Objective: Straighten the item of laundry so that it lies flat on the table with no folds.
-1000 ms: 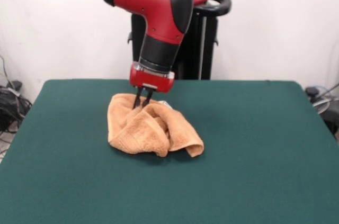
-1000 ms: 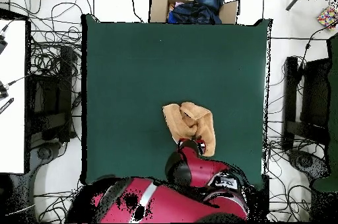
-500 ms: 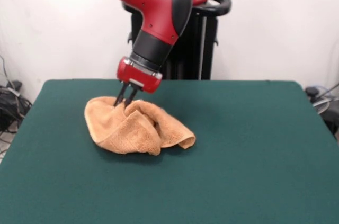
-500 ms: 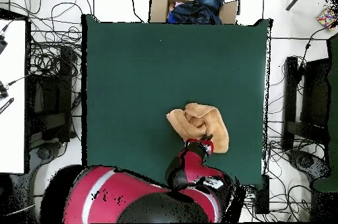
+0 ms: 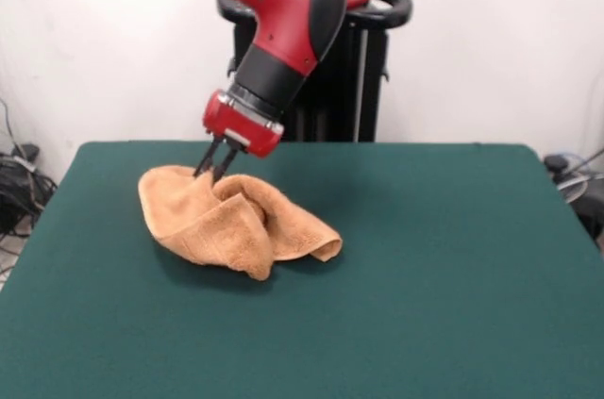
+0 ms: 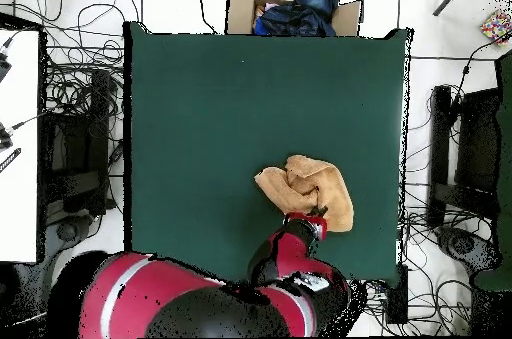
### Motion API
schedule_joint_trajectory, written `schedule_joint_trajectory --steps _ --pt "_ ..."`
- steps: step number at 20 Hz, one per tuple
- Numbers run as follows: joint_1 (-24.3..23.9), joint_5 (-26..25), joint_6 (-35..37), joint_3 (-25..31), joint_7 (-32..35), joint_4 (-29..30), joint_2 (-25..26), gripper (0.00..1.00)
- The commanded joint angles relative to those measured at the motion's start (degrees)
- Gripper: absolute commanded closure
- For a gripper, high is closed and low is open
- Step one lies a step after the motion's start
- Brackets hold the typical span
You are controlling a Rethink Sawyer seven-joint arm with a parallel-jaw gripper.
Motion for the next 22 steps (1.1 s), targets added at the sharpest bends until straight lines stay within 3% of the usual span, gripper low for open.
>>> schedule_joint_trajectory --steps 1,6,11,22 --pt "2.99 0.78 17.57 1.30 4.40 -1.56 -10.43 1.00" --pt "8.50 2.04 39.00 3.04 5.09 -1.02 -20.25 1.00" --pt "2.73 2.52 50.68 17.48 6.85 2.15 -26.94 1.00" --pt "18.43 11.51 71.11 14.03 19.32 -3.52 -31.25 1.00"
